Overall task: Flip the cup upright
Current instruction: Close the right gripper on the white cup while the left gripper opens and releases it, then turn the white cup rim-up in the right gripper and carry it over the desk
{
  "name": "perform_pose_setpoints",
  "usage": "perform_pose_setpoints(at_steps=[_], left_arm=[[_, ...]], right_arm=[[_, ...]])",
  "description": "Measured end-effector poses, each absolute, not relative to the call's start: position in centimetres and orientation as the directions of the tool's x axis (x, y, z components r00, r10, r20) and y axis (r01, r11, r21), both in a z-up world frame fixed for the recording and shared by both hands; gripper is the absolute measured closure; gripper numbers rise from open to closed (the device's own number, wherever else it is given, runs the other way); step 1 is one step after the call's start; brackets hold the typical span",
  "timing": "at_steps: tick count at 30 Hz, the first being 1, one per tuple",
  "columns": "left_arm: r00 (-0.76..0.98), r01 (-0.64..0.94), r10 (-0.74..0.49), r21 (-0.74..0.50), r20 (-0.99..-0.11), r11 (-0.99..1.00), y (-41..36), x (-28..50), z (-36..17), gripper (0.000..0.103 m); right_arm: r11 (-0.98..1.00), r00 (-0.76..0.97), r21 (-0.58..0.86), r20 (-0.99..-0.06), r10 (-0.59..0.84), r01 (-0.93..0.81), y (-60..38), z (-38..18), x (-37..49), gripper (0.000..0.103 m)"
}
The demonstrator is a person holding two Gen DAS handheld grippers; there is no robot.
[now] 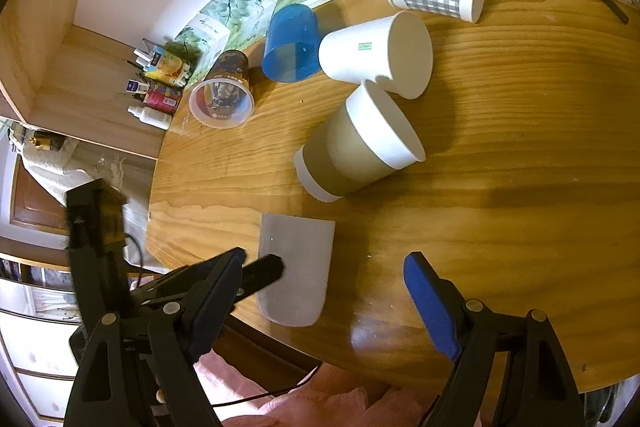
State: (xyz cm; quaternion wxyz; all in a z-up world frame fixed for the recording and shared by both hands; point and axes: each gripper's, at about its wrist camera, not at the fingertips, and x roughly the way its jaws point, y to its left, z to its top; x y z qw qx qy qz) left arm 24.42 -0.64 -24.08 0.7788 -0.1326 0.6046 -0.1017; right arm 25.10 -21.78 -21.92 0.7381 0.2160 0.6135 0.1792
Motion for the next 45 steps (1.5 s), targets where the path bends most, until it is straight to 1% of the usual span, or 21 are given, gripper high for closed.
perform_pose_setpoints(at_steps=[3,6,11,15,18,24,27,30,35,45], left_arm=[[0.363,-0.016,-0.263,-0.289,-0.894,0.957,0.4,23.7,-22.7,0.020],[0.484,-0.047,-0.179,-0.229,-0.857,0.972,1.6,22.7,-21.2,0.020],[0.582,-0.084,-0.094,-0.174,-0.808,0.981,3.2,21.9,-19.9,0.020],[0.683,-0.145,0.018,-0.112,-0.730,0.983,4.5,20.9,-18.9,0.020],[0.690,-0.171,0.070,-0.068,-0.720,0.983,5.3,20.9,-19.1,0.020],[0.695,-0.193,0.069,-0.093,-0.715,0.977,7.5,20.8,-18.8,0.020],[0.710,-0.173,0.064,-0.086,-0.702,0.981,8.0,20.7,-18.4,0.020],[0.717,-0.130,0.052,-0.061,-0.695,0.990,7.9,20.9,-18.4,0.020],[0.700,-0.032,-0.016,-0.054,-0.714,0.998,7.3,21.8,-19.2,0.020],[0.633,0.100,-0.153,-0.116,-0.759,0.988,8.1,23.7,-20.8,0.020]], right_arm=[[0.845,0.184,0.534,-0.831,0.525,0.003,-21.1,-22.1,25.2,0.019],[0.849,0.189,0.528,-0.834,0.518,0.002,-20.4,-22.4,25.2,0.019],[0.860,0.200,0.510,-0.843,0.499,0.004,-19.0,-23.1,25.1,0.019],[0.877,0.224,0.480,-0.855,0.467,0.004,-17.6,-23.6,25.1,0.019],[0.888,0.242,0.460,-0.862,0.445,0.003,-16.7,-23.9,24.9,0.019],[0.933,0.287,0.361,-0.894,0.344,0.006,-15.0,-24.6,24.8,0.019],[0.950,0.315,0.311,-0.906,0.284,0.038,-14.6,-24.9,24.8,0.019],[0.950,0.321,0.305,-0.908,0.269,0.065,-14.3,-25.5,24.9,0.019],[0.955,0.324,0.279,-0.917,0.234,0.099,-13.4,-25.8,25.2,0.019],[0.958,0.306,0.241,-0.934,0.185,0.157,-11.0,-26.5,25.3,0.019]])
